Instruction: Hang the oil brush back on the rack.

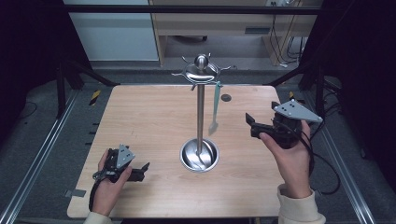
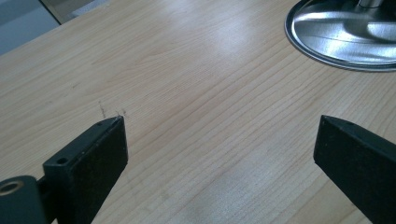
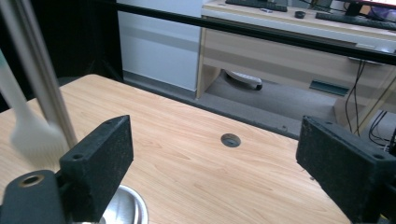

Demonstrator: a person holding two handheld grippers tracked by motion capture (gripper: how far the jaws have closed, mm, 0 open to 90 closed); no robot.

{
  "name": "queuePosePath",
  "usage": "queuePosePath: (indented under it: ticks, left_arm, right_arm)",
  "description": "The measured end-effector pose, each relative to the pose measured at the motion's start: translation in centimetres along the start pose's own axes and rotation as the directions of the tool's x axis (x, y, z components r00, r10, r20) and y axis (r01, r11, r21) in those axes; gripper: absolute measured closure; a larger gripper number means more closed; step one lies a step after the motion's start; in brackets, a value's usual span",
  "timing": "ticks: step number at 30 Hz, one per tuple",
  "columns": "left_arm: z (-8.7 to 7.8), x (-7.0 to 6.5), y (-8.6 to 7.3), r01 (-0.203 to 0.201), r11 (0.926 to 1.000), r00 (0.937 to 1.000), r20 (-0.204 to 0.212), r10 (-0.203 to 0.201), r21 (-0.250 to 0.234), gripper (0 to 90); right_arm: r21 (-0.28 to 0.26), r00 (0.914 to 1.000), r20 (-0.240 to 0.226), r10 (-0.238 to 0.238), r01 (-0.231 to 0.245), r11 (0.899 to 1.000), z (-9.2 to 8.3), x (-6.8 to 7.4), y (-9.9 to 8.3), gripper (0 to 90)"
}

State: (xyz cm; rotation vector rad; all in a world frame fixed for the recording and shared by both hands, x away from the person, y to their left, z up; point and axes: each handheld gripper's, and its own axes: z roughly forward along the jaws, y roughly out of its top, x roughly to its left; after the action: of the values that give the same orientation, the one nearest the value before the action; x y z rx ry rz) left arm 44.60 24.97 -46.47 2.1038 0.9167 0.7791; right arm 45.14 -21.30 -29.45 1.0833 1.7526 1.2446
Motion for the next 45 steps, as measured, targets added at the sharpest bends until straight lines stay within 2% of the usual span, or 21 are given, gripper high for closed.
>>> queuePosePath:
  ticks: [9,15,25,35,45]
  left_arm:
    - [-0.1,0.0,0.0,0.004,1.0000,1.0000,0.001,-0.004,-0.006,2.5]
    - [0.0,0.0,0.0,0.005,1.0000,1.0000,0.003,-0.005,-0.004,2.5]
    - [0.0,0.0,0.0,0.004,1.0000,1.0000,0.008,-0.004,-0.003,2.5]
    - [0.0,0.0,0.0,0.001,1.0000,1.0000,0.008,-0.001,-0.001,2.5]
    - [0.0,0.0,0.0,0.004,1.0000,1.0000,0.003,-0.004,-0.001,2.5]
  right_arm:
    - [-0.023,0.9990,0.037,0.024,-0.024,0.999,-0.4,-2.0,-0.6,7.2]
    - [-0.010,0.9980,0.051,0.038,-0.038,0.999,0.0,-3.0,-1.4,7.2]
    - [0.054,0.9950,0.096,0.029,-0.034,0.998,1.7,-4.3,-3.8,7.9]
    - [0.149,0.9962,0.085,0.019,-0.032,0.988,4.3,-4.5,-6.7,7.8]
    - [0.212,0.9980,0.064,0.000,-0.014,0.977,6.1,-4.3,-9.1,9.6]
